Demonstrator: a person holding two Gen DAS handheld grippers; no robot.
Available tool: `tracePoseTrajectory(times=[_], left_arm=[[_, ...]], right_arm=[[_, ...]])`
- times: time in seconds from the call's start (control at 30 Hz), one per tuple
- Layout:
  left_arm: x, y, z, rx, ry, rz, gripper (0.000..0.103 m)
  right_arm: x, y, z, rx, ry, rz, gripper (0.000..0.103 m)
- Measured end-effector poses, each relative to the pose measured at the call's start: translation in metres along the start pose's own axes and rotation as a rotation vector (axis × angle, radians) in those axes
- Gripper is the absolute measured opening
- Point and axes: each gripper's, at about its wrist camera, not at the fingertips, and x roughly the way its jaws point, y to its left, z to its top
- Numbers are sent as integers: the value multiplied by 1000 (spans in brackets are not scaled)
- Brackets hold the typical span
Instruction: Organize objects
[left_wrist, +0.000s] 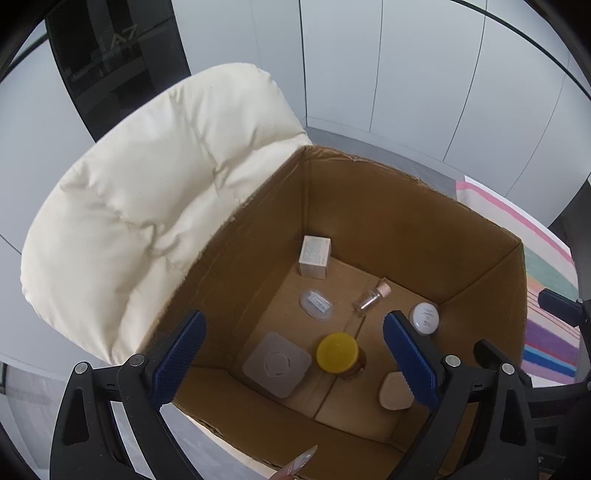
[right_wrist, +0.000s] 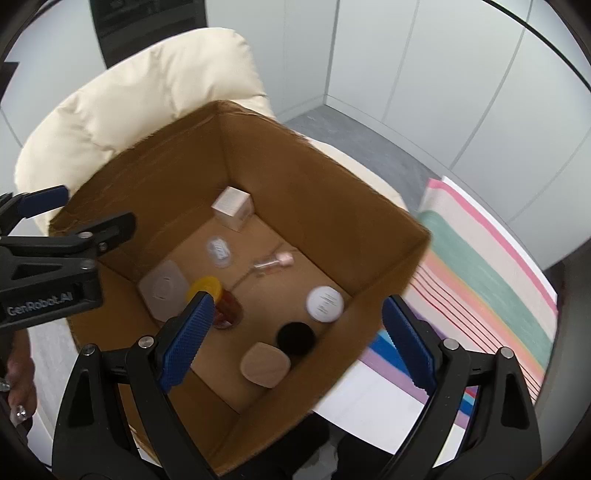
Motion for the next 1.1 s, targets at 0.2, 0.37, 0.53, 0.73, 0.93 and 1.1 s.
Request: tracePoseTrajectory(times=[0.2, 0.37, 0.53, 0.73, 0.93, 1.1], left_arm=[[-14, -6, -6, 17, 13, -13, 97], [-50, -16, -9, 30, 8, -85, 98], [-104, -48, -10, 125, -64, -106, 100], [-163, -98, -33, 233, -113, -197, 103], [-193, -142, -49, 311, -64, -70, 103], [-220, -176, -68, 393, -55, -91, 103]], right_arm=[[-13, -18, -10, 74, 20, -21, 94], [-41, -39, -28, 157, 22, -49, 94], [-84, -61, -52, 215, 1, -87, 94], [-158, -91, -97, 321, -110, -153, 94], [-213, -142, -145, 615, -77, -132, 94], [-250, -167, -173, 681, -54, -182, 94]])
